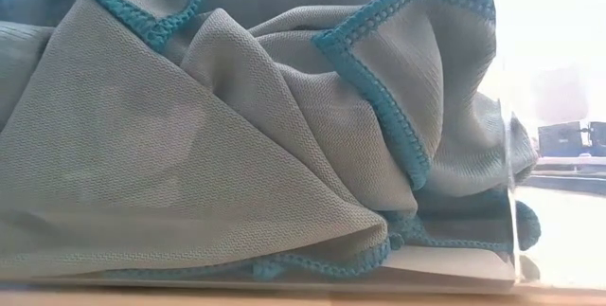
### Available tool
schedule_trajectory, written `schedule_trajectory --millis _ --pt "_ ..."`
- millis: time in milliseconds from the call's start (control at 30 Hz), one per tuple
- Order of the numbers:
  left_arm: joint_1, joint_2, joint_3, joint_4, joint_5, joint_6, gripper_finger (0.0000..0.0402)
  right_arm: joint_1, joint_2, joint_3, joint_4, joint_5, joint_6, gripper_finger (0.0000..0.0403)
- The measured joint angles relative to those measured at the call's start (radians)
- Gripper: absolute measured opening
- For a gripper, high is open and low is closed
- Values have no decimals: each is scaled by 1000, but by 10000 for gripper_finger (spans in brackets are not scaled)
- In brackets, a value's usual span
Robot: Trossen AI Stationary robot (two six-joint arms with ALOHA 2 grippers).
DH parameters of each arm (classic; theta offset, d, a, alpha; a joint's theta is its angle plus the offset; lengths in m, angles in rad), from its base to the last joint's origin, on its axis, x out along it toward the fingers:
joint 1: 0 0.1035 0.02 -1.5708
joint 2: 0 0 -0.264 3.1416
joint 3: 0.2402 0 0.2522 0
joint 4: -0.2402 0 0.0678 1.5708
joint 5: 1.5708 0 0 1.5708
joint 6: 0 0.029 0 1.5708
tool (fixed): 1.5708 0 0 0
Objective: Sort microfiber towel by color & place in baskets
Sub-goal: Put the left grey towel into the left transparent bin
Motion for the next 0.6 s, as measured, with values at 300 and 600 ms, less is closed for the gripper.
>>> schedule_trajectory --millis 300,600 --pt "-1 105 7 6 16 56 166 0 0 0 1 0 0 0" --pt "-11 -13 -7 1 18 89 12 0 0 0 1 56 -23 0"
